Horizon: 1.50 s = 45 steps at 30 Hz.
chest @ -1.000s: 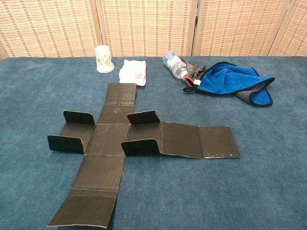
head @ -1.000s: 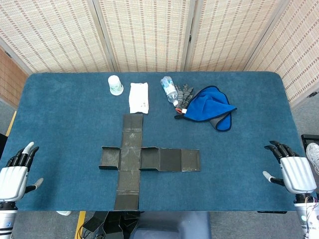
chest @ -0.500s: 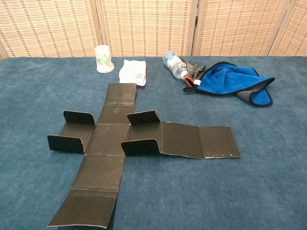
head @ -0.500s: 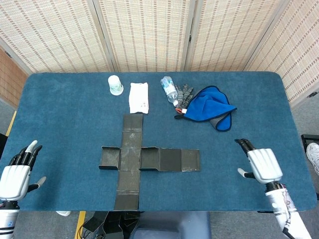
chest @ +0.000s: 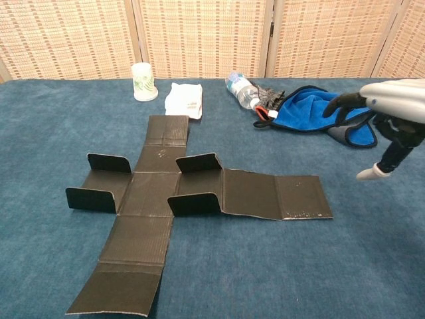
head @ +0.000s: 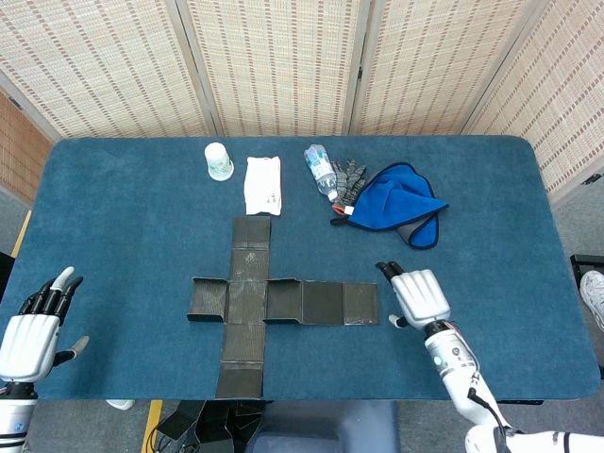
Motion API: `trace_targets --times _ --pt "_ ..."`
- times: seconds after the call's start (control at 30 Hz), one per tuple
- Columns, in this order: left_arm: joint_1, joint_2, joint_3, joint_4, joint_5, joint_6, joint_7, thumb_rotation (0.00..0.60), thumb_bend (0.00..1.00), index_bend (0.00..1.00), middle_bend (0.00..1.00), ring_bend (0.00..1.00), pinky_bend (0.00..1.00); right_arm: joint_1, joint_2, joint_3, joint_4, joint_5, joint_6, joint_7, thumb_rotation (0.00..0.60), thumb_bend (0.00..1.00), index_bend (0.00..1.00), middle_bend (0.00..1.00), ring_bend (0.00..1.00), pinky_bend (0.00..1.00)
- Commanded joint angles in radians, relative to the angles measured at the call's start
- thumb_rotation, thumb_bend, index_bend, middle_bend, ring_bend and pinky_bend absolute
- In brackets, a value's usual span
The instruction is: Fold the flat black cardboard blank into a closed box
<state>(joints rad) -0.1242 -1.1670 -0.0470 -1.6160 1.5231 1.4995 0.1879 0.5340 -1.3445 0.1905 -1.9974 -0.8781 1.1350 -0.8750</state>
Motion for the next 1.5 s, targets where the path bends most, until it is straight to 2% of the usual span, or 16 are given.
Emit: trace_targets --times 0.03,0.2,0.5,0.97,1.5 --pt "-0.001 0.001 0.001 0.000 0.006 0.001 -0.001 0.600 0.13 0.10 0.06 0.11 0.22 0.090 -0.076 0.001 0.001 0.119 0.007 -0.115 0.600 0.00 0.15 0.19 0.80 0.97" --pt "0.001 -0.002 0.006 0.005 0.017 0.007 -0.009 0.600 0.13 0.10 0.06 0.11 0.22 0.182 -0.160 -0.010 0.011 0.264 0.064 -0.245 0.600 0.00 0.06 0.14 0.80 0.97" --pt "-0.005 -0.007 0.009 0.016 0.022 -0.005 -0.017 0.600 0.13 0.10 0.06 0.11 0.22 0.300 -0.301 0.005 0.091 0.420 0.142 -0.340 0.600 0.00 0.05 0.14 0.80 0.97" --pt "-0.012 -0.008 0.009 0.013 0.027 -0.012 -0.016 0.600 0.13 0.10 0.06 0.11 0.22 0.426 -0.424 0.057 0.198 0.590 0.215 -0.425 0.600 0.00 0.05 0.13 0.80 0.97" --pt "-0.021 -0.006 0.012 0.027 0.032 -0.024 -0.037 0.600 0.13 0.10 0.06 0.11 0.22 0.499 -0.545 0.094 0.332 0.673 0.245 -0.434 0.600 0.00 0.05 0.13 0.80 0.97"
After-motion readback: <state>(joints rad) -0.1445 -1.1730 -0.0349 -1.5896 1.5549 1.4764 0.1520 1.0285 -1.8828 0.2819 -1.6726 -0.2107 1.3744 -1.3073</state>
